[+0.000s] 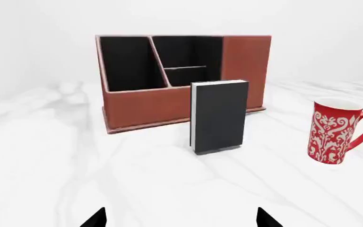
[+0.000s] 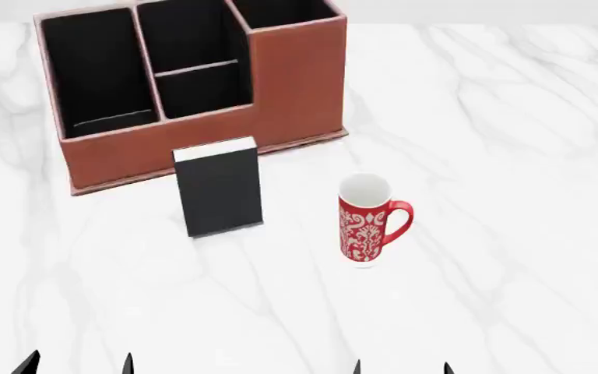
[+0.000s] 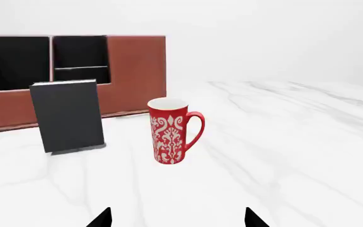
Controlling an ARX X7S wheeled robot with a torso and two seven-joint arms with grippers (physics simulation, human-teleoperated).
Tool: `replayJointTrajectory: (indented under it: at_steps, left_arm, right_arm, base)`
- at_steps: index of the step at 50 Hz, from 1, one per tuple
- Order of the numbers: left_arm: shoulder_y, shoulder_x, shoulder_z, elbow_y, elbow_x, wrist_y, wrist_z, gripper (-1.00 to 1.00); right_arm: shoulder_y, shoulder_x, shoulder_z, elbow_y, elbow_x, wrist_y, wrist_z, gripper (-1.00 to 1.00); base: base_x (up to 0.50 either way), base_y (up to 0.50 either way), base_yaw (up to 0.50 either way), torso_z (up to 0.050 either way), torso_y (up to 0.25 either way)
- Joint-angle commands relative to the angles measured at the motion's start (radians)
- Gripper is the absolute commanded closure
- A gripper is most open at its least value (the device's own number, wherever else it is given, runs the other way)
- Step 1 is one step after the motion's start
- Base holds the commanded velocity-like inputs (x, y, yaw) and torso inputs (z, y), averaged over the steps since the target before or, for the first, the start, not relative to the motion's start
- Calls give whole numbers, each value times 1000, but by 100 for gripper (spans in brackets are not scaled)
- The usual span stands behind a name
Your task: Pick up the book and place it in the front compartment of the caddy.
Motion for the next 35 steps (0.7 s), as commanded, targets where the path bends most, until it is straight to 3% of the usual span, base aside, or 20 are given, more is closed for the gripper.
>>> replayJointTrajectory:
  at_steps: [1,15,16,17,18,24,35]
  left_arm:
    - [0,-16,15,3,-41,-6,-1,-100]
    - [12,-50,48,31,-79,43,-47,-100]
    - [-42,-79,33,-150,150,150,-150,-100]
    - [5,-100,115,0,0,81,-105,-100]
    - [7,-107,118,31,-79,49,-120,-100]
    - [28,-131,149,172,-14,3,-146,-100]
    - [62,-147,92,633,-116,-204,-180,-100]
  right_arm:
    - [-1,18,-26,-1,2,5,20,-100]
    - [1,53,-75,14,-4,16,84,-100]
    - [-26,6,-34,85,-51,4,74,-100]
    - [-3,24,-44,9,-39,16,52,-100]
    - [-1,28,-53,4,-37,20,50,-100]
    - [-18,46,-91,-142,-29,72,49,-100]
    - [-33,66,-119,-564,-33,228,74,-100]
  base:
    - [0,0,0,0,0]
    - [0,0,0,0,0]
    - [0,0,0,0,0]
    - [0,0,0,0,0]
    - [0,0,0,0,0]
    - [0,0,0,0,0]
    - [0,0,0,0,0]
